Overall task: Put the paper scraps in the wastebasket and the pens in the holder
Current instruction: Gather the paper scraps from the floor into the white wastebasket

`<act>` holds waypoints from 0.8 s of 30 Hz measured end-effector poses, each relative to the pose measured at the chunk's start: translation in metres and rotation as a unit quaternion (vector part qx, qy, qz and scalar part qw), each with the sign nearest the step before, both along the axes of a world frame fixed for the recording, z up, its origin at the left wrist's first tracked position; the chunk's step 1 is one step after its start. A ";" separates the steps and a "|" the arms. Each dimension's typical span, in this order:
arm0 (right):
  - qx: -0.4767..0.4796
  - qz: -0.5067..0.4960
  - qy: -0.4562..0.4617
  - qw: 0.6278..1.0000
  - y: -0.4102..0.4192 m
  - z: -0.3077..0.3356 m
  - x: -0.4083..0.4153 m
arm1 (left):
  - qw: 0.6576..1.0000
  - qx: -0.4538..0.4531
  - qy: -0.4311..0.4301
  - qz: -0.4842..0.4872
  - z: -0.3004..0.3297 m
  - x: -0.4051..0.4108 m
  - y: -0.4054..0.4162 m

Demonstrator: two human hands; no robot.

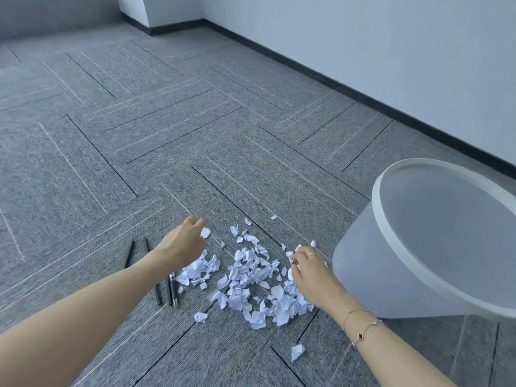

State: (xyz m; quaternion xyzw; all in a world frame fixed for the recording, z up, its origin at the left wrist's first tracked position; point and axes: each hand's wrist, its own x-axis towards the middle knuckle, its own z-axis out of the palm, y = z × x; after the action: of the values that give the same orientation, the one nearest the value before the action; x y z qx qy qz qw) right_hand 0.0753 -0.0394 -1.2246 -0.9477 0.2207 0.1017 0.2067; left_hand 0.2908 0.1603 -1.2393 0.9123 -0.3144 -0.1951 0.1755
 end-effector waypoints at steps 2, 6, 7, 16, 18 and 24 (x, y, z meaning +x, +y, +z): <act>0.008 -0.029 -0.005 1.000 -0.003 -0.009 0.001 | 1.000 0.001 0.012 -0.002 -0.010 0.001 -0.009; 0.002 -0.084 -0.014 0.996 -0.013 -0.029 0.003 | 1.000 0.019 -0.003 -0.016 -0.030 0.003 -0.026; -0.009 -0.094 -0.020 0.995 -0.017 -0.036 0.003 | 0.999 0.034 -0.012 -0.021 -0.034 0.003 -0.030; -0.083 -0.114 -0.007 0.990 -0.017 -0.078 0.012 | 0.987 0.066 -0.032 -0.144 -0.038 -0.005 -0.119; -0.049 -0.096 -0.015 0.994 0.000 -0.077 0.016 | 0.981 0.072 -0.044 -0.174 -0.039 -0.011 -0.138; 0.066 0.047 -0.030 0.996 0.062 -0.064 0.002 | 0.963 0.096 -0.062 -0.244 -0.052 -0.028 -0.155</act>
State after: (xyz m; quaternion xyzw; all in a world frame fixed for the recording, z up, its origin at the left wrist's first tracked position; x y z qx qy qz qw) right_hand 0.0773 0.0223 -1.2882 -0.9439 0.1622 0.0969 0.2708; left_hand 0.2623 0.0056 -1.2917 0.8310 -0.5172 -0.2043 0.0142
